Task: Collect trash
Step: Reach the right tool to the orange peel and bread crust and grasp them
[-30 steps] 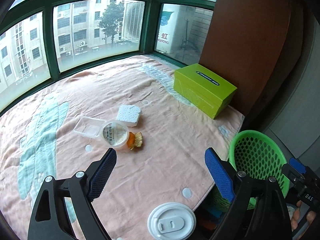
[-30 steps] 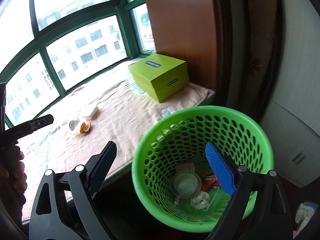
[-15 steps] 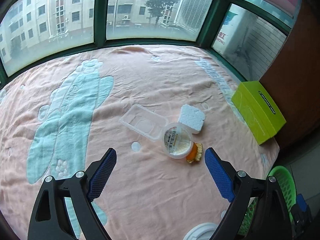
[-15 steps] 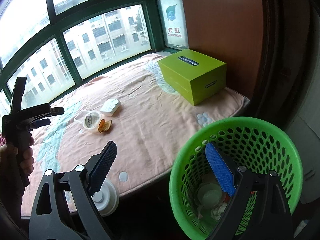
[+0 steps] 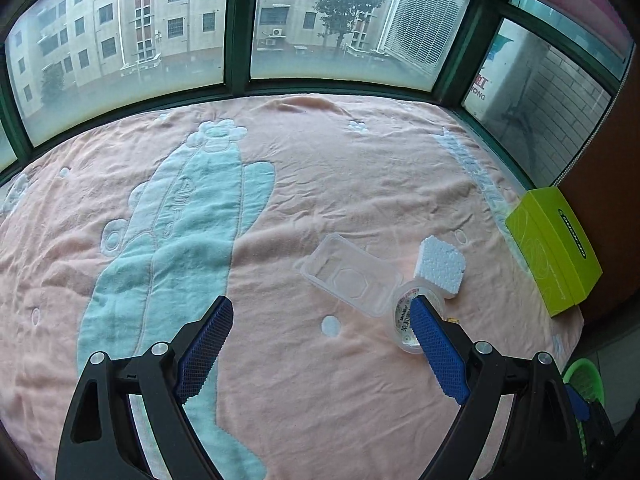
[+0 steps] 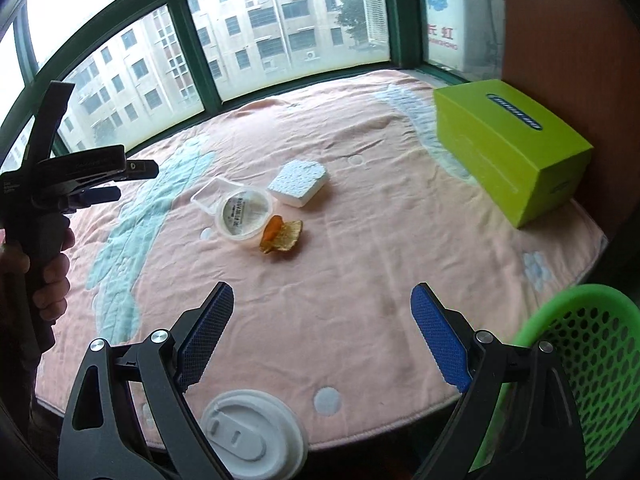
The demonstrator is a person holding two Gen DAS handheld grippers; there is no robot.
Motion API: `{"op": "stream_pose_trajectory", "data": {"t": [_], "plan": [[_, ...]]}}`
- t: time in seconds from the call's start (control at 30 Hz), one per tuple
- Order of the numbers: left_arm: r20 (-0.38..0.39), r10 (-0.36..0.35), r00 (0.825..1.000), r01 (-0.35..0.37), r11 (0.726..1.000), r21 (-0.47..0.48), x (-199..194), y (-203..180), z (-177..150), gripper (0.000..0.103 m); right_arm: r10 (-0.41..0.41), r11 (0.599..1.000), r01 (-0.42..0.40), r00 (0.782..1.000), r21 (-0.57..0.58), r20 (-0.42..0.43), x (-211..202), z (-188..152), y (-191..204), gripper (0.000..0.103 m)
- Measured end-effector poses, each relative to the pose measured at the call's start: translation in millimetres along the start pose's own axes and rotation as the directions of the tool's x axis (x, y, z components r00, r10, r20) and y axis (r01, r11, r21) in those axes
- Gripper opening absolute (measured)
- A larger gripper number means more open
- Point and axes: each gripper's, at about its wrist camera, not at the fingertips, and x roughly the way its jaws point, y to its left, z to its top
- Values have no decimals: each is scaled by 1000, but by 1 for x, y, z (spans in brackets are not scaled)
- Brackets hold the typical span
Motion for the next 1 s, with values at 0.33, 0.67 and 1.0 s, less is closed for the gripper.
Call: {"op": "stream_pose_trajectory", "data": {"t": [0.33, 0.67, 1.0], "plan": [[-3, 7, 1000, -7, 999, -34, 3, 28, 5, 87, 17, 997, -27, 990, -72, -139, 87, 21, 24, 78], [-31, 3, 1000, -5, 999, -55, 13, 42, 0, 87, -17, 994, -4, 981, -109, -191, 132, 27, 29, 60], [-71, -74, 995, 74, 997, 10, 25, 12, -16, 87, -27, 994, 9, 986, -106, -165, 122, 26, 25, 38]]}}
